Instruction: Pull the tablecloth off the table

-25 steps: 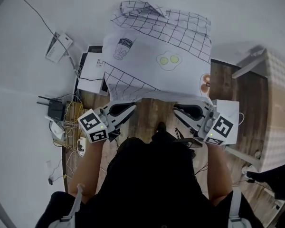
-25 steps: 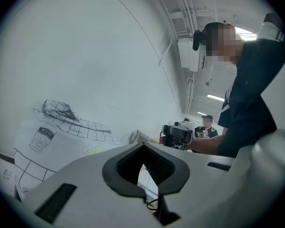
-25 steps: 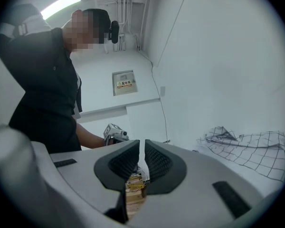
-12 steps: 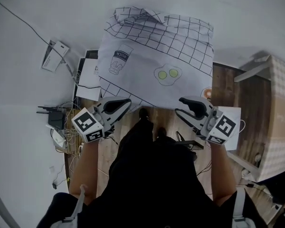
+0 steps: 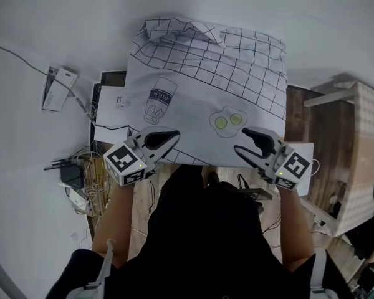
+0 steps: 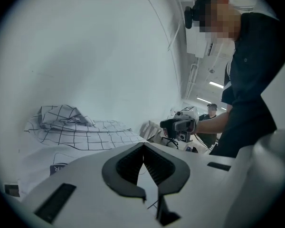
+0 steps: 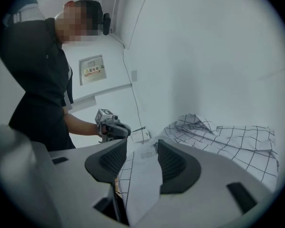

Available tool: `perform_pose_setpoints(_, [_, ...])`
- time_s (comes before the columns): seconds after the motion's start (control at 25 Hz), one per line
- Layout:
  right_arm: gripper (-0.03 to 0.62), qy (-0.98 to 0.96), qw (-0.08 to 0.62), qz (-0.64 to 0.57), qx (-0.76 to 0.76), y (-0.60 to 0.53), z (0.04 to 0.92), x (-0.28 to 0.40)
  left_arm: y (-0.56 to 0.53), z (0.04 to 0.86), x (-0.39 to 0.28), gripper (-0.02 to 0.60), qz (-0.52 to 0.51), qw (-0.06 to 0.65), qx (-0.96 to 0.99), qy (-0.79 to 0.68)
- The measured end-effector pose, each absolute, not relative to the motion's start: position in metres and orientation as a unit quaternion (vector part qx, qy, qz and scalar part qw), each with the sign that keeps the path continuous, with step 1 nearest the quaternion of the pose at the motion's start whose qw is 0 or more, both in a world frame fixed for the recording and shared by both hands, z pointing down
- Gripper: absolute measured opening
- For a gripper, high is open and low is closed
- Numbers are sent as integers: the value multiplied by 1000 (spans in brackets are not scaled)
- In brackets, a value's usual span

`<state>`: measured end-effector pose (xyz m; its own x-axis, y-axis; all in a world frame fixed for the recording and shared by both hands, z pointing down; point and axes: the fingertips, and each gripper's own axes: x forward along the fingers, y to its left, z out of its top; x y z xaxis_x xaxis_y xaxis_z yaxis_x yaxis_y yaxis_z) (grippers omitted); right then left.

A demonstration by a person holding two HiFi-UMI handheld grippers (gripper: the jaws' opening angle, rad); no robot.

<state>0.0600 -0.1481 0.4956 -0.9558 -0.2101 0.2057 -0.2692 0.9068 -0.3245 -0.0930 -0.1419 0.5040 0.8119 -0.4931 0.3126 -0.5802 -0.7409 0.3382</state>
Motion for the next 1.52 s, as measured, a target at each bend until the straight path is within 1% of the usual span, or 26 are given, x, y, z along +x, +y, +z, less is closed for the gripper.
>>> perform_pose_setpoints(0.24, [236,-962,128,187,151,-189,515,32,-188,532,-120,20,139,221,929,-263])
perform_pose_setpoints(0.28, [245,-961,136,185,157,-196,518,29,-195,538,-124,41,149,220,928,-260])
perform_pose_setpoints(0.36, [261,-958,154,176,168,-210,526,24,-211,547,-129,104,171,211,928,-255])
perform_pose_setpoints(0.48, [284,-952,188,152,187,-232,546,24,-236,568,-138,172,214,180,927,-252])
perform_pose_setpoints(0.68, [310,-938,242,137,209,-257,590,32,-256,614,-132,247,284,161,920,-215])
perform_pose_setpoints(0.76, [313,-930,265,142,211,-267,614,36,-264,635,-128,272,319,135,916,-201])
perform_pose_setpoints(0.88, [313,-917,312,153,197,-273,659,41,-278,664,-129,334,369,111,902,-193])
perform_pose_setpoints(1.0, [327,-906,348,148,192,-275,689,46,-284,682,-132,351,388,122,894,-186])
perform_pose_setpoints(1.16, [334,-896,361,135,218,-287,703,53,-287,700,-134,351,410,121,887,-172])
perform_pose_setpoints(1.4, [334,-882,404,135,201,-282,724,49,-289,716,-138,350,426,121,880,-174])
perform_pose_setpoints(1.52, [334,-880,407,134,203,-283,726,49,-290,720,-137,350,430,120,877,-177])
